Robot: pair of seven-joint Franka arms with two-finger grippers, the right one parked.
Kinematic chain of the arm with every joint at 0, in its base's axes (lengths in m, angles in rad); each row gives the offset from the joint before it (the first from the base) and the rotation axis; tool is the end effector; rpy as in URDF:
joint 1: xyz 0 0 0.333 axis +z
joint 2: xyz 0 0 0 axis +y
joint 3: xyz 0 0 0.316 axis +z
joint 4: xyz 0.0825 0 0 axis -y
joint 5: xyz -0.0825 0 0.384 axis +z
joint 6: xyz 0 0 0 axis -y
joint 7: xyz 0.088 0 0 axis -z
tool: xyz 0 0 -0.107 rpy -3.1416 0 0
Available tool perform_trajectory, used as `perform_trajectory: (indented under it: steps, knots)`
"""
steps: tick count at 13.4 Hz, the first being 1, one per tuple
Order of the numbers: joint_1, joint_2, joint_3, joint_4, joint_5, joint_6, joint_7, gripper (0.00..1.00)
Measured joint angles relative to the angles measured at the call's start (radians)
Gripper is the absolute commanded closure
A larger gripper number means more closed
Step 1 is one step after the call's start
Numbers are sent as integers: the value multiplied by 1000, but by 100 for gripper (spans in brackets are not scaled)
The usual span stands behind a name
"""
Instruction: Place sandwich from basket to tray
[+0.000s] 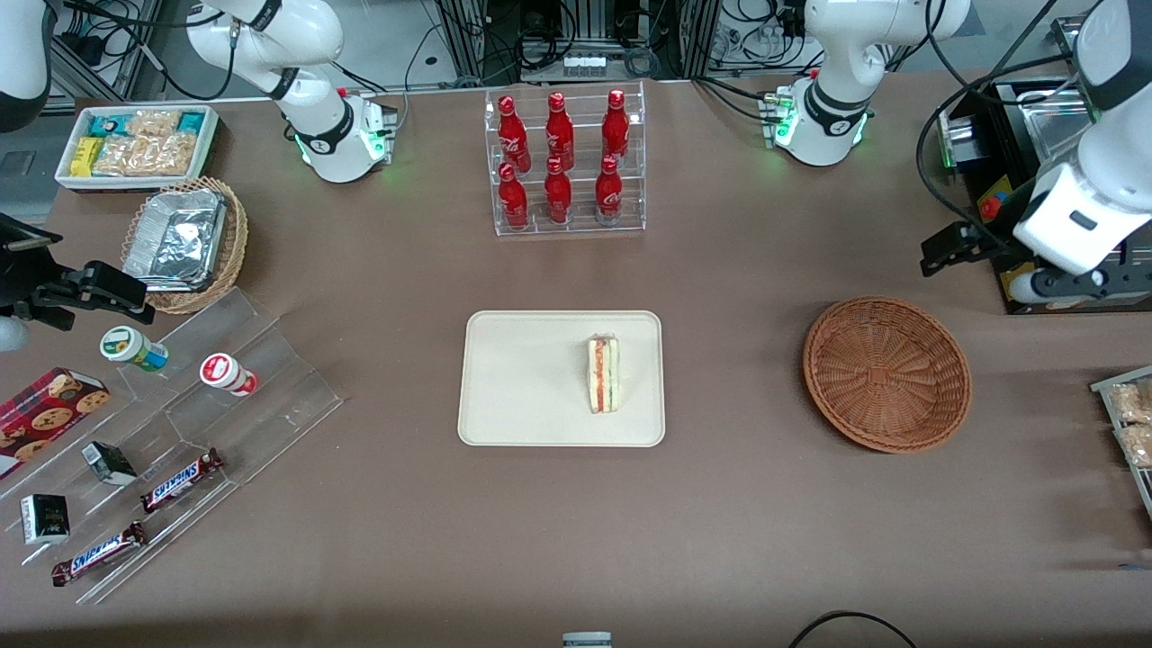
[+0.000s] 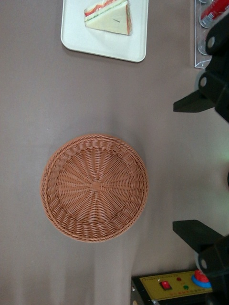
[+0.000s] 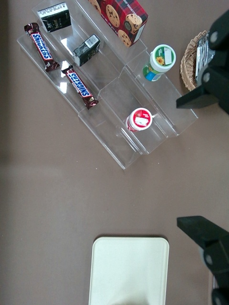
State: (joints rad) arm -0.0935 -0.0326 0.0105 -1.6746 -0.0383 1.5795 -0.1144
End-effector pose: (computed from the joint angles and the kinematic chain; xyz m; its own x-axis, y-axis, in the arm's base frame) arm 0.5400 -0.0489 0.5943 0.9973 0.0318 -0.0665 0.0339 -0.9989 0.0312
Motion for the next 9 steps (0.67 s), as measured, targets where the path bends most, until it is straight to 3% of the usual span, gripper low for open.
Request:
perform_trajectory:
  steps: [4,9]
  knots:
    - [-1,-25,-12,30,88,-48,26,0]
    - [-2,-30,-14,52,93,-55,28,0]
